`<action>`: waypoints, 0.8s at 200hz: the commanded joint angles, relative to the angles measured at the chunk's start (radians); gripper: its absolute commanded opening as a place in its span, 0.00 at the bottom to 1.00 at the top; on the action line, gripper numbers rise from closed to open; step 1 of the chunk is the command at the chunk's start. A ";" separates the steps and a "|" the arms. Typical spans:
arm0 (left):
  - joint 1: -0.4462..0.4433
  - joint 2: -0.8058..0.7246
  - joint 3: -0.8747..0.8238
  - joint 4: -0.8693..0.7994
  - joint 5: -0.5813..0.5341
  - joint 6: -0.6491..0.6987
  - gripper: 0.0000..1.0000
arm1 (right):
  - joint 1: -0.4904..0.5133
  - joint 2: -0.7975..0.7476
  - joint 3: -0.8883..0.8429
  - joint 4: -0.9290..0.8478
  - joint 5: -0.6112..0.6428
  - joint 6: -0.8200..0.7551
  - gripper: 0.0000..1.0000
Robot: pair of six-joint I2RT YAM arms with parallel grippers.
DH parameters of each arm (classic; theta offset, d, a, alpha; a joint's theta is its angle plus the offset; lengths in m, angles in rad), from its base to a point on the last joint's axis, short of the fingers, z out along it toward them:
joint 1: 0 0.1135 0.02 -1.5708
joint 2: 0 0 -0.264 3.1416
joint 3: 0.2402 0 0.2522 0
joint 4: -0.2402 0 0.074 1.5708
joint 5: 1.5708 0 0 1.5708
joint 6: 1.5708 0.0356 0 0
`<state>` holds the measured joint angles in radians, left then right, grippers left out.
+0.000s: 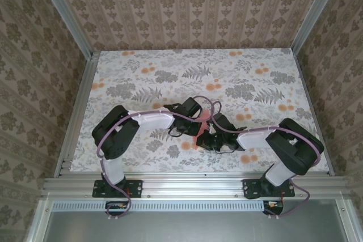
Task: Fold a paper plane with a square sheet of paper (pick it up from the middle)
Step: Third fold the triangle at the center of the table.
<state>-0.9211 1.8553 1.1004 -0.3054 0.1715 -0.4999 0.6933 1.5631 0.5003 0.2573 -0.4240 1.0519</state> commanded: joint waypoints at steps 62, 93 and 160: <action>-0.004 0.036 0.030 -0.041 0.006 0.026 0.02 | 0.027 -0.057 0.042 -0.089 0.026 0.003 0.09; -0.005 0.036 0.034 -0.043 0.007 0.026 0.02 | 0.029 -0.006 -0.002 -0.061 0.035 0.020 0.09; -0.006 0.031 0.029 -0.045 0.008 0.027 0.02 | 0.029 -0.041 -0.007 -0.053 0.025 0.025 0.09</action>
<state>-0.9218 1.8664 1.1172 -0.3103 0.1730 -0.4965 0.7166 1.5562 0.4992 0.2516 -0.4030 1.0645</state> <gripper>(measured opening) 0.051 0.087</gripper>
